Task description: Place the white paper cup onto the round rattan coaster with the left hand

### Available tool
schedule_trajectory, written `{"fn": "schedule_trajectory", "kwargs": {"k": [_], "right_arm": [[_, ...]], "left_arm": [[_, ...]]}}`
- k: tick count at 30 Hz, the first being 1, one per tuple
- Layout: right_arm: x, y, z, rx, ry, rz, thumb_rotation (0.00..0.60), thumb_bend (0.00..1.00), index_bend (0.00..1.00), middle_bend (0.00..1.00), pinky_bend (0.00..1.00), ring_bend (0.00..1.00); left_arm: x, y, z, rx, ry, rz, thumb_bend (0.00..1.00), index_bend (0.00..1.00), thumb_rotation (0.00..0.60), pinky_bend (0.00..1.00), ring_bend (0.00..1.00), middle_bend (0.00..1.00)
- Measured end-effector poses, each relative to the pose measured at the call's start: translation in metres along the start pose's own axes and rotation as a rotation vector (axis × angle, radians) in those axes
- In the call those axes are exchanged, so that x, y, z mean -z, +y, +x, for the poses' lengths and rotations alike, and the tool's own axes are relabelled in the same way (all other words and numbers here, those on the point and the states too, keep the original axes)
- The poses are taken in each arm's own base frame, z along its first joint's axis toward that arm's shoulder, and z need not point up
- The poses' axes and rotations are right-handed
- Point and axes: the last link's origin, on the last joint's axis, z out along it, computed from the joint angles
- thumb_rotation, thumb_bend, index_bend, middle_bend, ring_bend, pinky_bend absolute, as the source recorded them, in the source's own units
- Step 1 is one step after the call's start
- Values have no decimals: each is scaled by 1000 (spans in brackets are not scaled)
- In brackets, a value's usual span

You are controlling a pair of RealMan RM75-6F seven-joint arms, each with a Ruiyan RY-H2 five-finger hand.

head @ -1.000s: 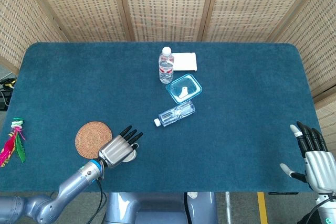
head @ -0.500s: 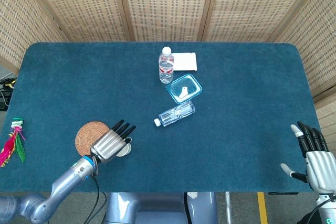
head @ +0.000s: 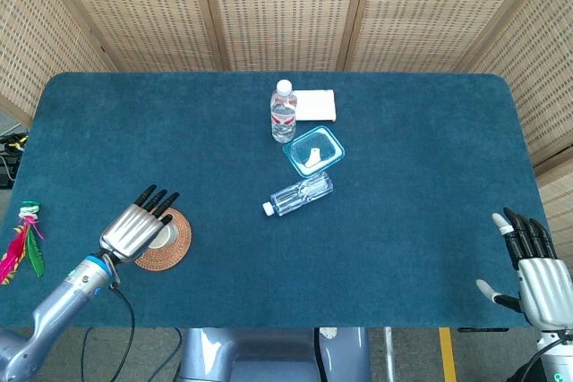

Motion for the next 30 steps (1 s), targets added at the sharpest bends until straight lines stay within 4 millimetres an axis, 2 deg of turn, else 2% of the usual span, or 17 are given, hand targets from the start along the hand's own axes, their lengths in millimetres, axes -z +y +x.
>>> {"fn": "schedule_trajectory", "kwargs": {"k": [6, 15, 27, 29, 30], "right_arm": [[0, -2, -1, 5, -3, 2, 600, 117, 44, 0, 0, 0], [0, -1, -1, 6, -3, -1, 600, 117, 44, 0, 0, 0], [0, -2, -2, 7, -4, -1, 600, 117, 44, 0, 0, 0], [0, -2, -2, 7, -3, 0, 600, 116, 44, 0, 0, 0], [0, -2, -2, 7, -3, 0, 600, 117, 44, 0, 0, 0]], "left_arm": [[10, -18, -18, 8, -35, 38, 327, 311, 600, 0, 0, 0], [8, -22, -43, 47, -69, 49, 323, 311, 600, 0, 0, 0], [0, -21, -46, 85, -42, 70, 317, 301, 600, 0, 0, 0], [-1, -20, -45, 87, -36, 68, 317, 273, 600, 0, 0, 0], [-1, -18, -45, 90, -33, 66, 309, 227, 600, 0, 0, 0]]}}
